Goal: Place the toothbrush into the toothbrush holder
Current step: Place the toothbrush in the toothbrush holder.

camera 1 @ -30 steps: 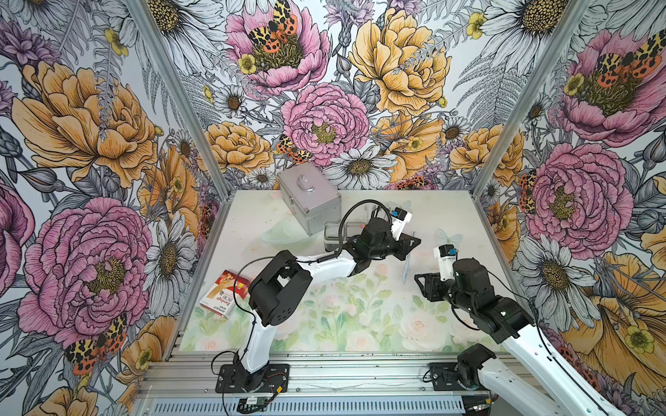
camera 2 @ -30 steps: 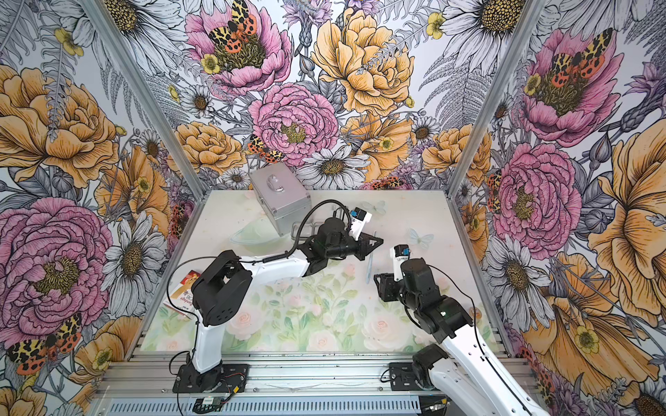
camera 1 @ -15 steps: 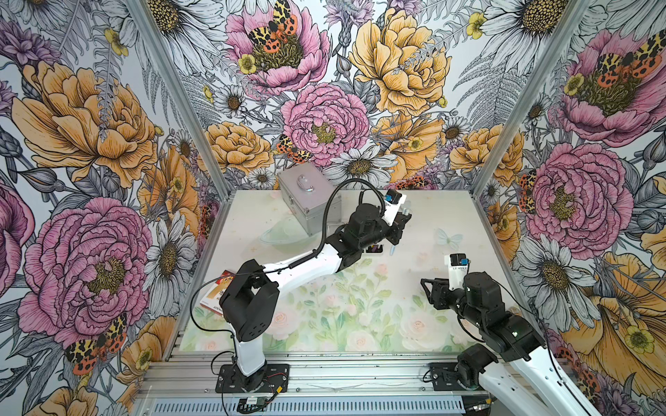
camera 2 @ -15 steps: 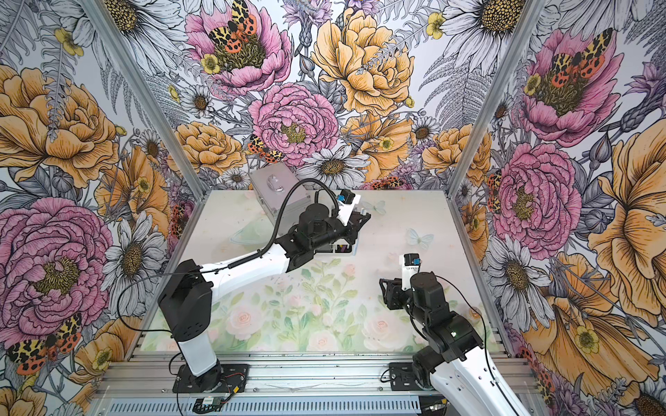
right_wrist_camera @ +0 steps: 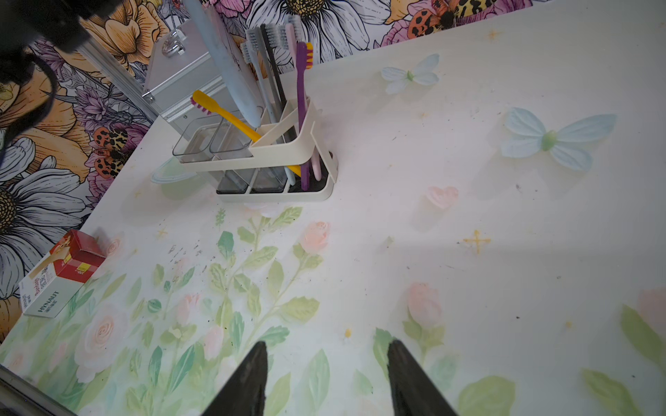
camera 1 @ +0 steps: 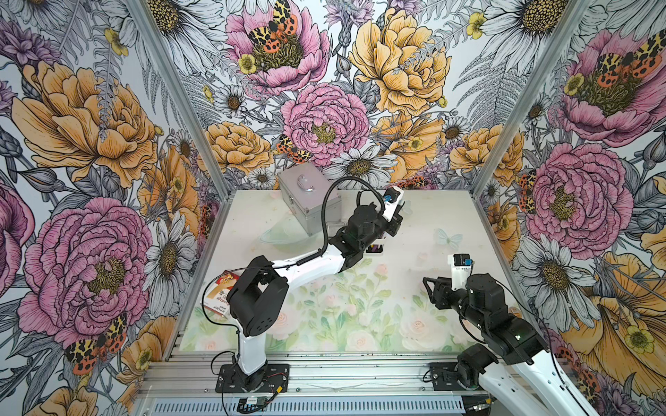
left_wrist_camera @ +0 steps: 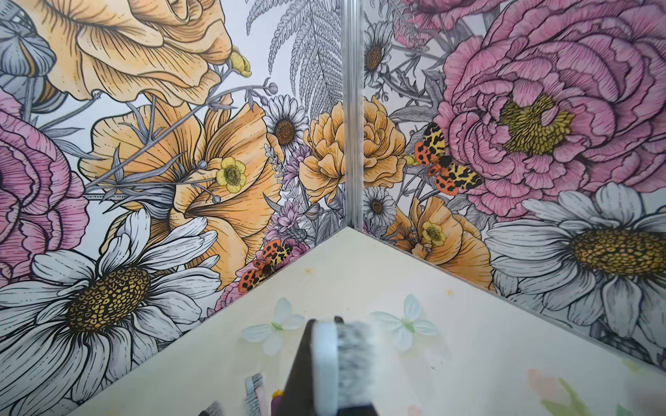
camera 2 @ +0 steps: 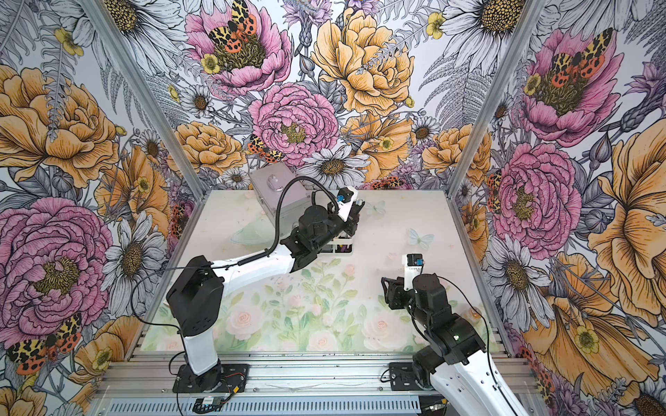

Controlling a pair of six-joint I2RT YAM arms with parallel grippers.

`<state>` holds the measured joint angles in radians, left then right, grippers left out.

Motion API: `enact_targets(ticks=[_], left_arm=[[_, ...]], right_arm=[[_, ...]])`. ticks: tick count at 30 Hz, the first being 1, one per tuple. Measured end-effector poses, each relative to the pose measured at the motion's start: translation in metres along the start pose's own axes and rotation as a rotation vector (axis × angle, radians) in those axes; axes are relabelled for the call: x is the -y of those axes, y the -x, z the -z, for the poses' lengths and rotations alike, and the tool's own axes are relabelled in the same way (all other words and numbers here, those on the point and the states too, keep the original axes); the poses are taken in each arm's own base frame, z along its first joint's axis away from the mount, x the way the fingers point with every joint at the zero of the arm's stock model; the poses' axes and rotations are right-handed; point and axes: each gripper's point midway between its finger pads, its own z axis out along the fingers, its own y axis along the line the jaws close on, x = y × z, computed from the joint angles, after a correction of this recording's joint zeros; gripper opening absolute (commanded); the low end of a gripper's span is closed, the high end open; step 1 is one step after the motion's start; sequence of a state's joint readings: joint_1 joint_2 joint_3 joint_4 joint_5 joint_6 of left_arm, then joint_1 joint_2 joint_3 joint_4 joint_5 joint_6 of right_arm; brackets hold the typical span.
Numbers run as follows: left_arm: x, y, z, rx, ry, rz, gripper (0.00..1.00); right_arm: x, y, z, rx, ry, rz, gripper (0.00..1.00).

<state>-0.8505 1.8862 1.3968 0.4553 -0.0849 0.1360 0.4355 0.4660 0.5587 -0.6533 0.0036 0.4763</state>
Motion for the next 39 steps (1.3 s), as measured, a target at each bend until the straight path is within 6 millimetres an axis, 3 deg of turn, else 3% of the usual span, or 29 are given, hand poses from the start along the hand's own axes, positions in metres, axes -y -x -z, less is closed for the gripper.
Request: enact_targets(ticks=[6,21,32,39], left_arm=[[-0.005,-0.02,-0.008,-0.029,0.029,-0.016,0.0],[-0.029,-0.014,-0.012,0.041,0.083,-0.007,0.0],[-0.032,-0.053,-0.024,-0.008,0.088,-0.008,0.0],[-0.034,-0.056,-0.025,-0.004,0.09,-0.008,0.0]], right_arm=[[0.0,0.0,0.0,0.0,0.0,0.006,0.57],[0.0,0.0,0.0,0.0,0.0,0.007,0.58],[0.0,0.0,0.0,0.0,0.0,0.007,0.59],[0.0,0.0,0.0,0.0,0.0,0.007,0.59]])
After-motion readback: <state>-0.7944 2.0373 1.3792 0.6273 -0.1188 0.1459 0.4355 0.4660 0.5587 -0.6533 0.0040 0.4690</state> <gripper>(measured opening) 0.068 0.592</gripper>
